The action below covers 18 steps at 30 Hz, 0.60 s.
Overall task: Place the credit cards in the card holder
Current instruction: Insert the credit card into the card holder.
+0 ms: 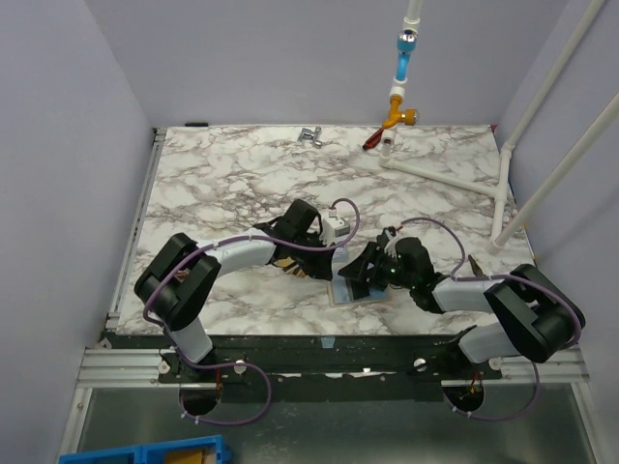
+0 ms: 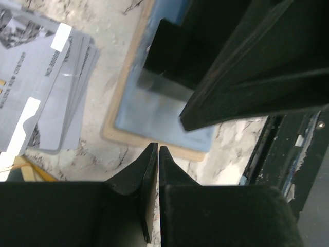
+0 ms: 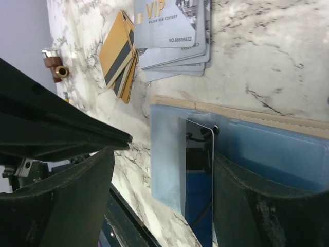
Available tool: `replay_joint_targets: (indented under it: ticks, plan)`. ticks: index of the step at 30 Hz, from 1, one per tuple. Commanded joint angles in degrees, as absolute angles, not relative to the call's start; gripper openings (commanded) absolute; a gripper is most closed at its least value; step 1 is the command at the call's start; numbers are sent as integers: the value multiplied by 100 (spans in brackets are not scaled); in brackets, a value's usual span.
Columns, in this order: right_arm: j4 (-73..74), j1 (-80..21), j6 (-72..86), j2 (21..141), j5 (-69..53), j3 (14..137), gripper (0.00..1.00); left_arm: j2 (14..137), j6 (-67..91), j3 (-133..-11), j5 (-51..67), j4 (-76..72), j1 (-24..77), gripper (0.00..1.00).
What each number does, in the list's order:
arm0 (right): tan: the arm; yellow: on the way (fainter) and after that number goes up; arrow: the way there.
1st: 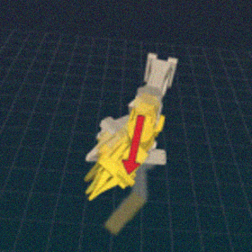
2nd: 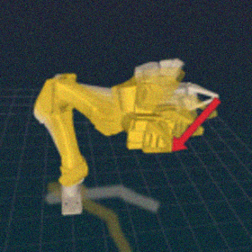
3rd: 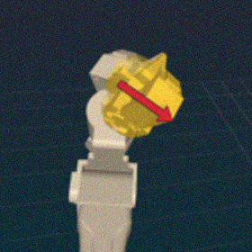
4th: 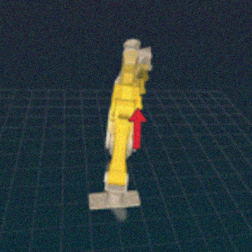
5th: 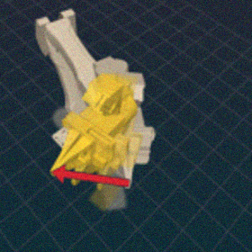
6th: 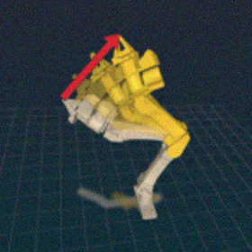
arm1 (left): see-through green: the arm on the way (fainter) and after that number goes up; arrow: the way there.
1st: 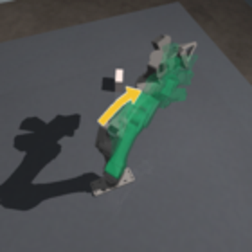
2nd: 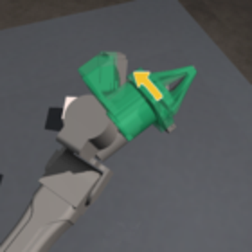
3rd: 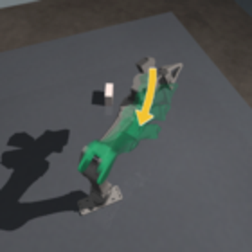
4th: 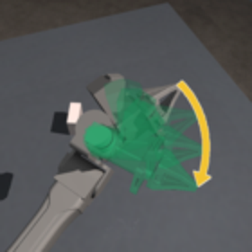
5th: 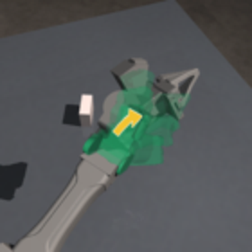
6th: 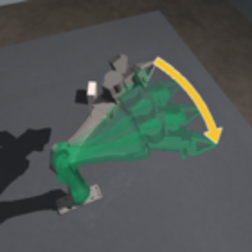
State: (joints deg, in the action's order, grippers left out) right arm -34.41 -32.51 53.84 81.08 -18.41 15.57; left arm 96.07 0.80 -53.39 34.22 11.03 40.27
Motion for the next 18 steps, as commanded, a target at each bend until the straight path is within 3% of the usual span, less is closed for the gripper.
replay_joint_targets:
  ticks: [1,8,18]
  plan:
    - [-1815,-3511,5015,8411,-1146,1582,74,9796,371,-5548,3946,741,4074,7]
    - [-1778,-3513,5065,8160,-1081,1477,76,10078,338,-5783,4139,627,4134,8]
    - [-2175,-3507,5093,7901,-1291,1250,76,10516,-198,-6141,2831,1507,4447,6]
